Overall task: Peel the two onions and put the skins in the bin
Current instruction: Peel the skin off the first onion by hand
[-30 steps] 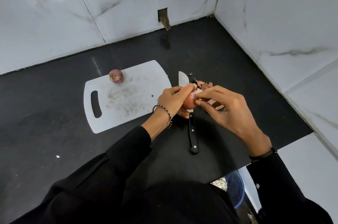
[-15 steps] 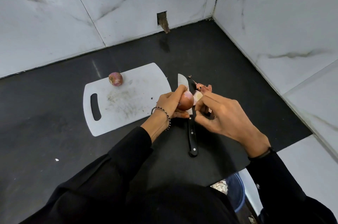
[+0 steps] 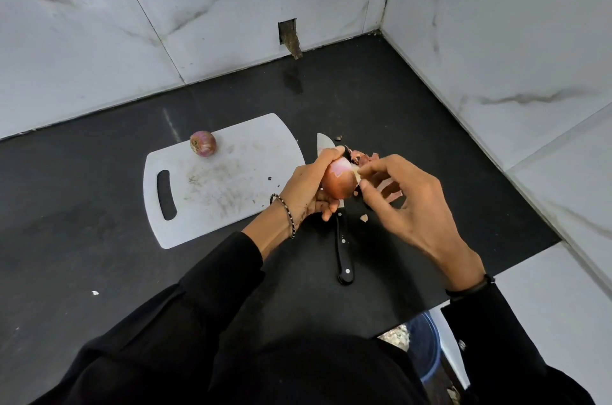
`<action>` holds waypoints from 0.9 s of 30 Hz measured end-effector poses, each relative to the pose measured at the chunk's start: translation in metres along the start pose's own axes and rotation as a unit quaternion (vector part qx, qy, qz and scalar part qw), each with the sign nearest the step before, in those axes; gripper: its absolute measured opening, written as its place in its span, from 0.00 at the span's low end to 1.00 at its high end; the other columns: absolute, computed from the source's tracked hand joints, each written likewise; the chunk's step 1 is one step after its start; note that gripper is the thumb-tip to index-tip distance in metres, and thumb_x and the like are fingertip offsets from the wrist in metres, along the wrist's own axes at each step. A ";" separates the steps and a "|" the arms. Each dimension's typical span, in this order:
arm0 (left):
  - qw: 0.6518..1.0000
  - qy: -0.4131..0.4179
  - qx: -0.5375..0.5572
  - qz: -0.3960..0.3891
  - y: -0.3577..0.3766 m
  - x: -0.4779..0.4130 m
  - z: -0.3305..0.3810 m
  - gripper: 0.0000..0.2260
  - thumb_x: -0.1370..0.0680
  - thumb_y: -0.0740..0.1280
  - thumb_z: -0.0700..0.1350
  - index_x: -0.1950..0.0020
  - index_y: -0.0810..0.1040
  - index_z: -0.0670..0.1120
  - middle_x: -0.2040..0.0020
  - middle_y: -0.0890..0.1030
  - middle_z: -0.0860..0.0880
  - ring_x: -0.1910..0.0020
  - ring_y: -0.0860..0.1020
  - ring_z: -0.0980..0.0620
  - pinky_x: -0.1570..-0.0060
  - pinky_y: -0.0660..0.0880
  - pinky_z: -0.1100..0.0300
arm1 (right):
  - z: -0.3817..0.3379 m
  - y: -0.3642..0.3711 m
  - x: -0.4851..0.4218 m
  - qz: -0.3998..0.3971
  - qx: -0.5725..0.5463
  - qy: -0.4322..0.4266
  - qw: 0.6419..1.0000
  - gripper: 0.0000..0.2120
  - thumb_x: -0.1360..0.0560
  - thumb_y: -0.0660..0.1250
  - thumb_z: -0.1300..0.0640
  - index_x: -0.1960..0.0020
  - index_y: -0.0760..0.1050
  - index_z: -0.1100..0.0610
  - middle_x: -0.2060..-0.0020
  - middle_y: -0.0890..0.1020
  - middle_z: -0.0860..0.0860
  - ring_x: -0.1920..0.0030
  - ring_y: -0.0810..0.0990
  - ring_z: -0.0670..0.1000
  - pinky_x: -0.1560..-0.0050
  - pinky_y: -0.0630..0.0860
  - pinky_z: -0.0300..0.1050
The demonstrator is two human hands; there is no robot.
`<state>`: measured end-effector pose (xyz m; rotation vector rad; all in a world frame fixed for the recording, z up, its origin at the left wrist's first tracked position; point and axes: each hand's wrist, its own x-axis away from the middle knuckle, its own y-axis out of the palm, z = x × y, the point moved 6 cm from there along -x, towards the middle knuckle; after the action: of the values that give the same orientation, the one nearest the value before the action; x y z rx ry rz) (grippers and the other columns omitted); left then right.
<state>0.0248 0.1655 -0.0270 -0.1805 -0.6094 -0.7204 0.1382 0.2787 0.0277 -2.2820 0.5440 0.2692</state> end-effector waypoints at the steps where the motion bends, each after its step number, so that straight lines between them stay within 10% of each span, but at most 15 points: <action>1: 1.000 0.005 -0.007 0.000 0.000 0.000 0.001 0.28 0.22 0.61 0.63 0.54 0.77 0.35 0.67 0.79 0.38 0.78 0.74 0.50 0.78 0.73 0.63 | -0.005 0.001 0.000 -0.001 -0.003 -0.016 1.000 0.09 0.23 0.74 0.56 0.44 0.80 0.56 0.51 0.80 0.47 0.55 0.80 0.45 0.58 0.79 0.38; 27: 0.987 0.014 -0.138 0.082 -0.007 0.009 0.013 0.26 0.24 0.62 0.65 0.66 0.74 0.42 0.81 0.72 0.49 0.84 0.67 0.54 0.83 0.63 0.66 | -0.005 0.033 0.005 0.011 -0.064 0.002 0.998 0.16 0.28 0.79 0.53 0.60 0.73 0.57 0.57 0.74 0.48 0.56 0.76 0.50 0.62 0.79 0.49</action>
<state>0.0193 0.1596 -0.0112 -0.4703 -0.4591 -0.6438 0.1278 0.2530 0.0088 -2.4016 0.5692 0.3201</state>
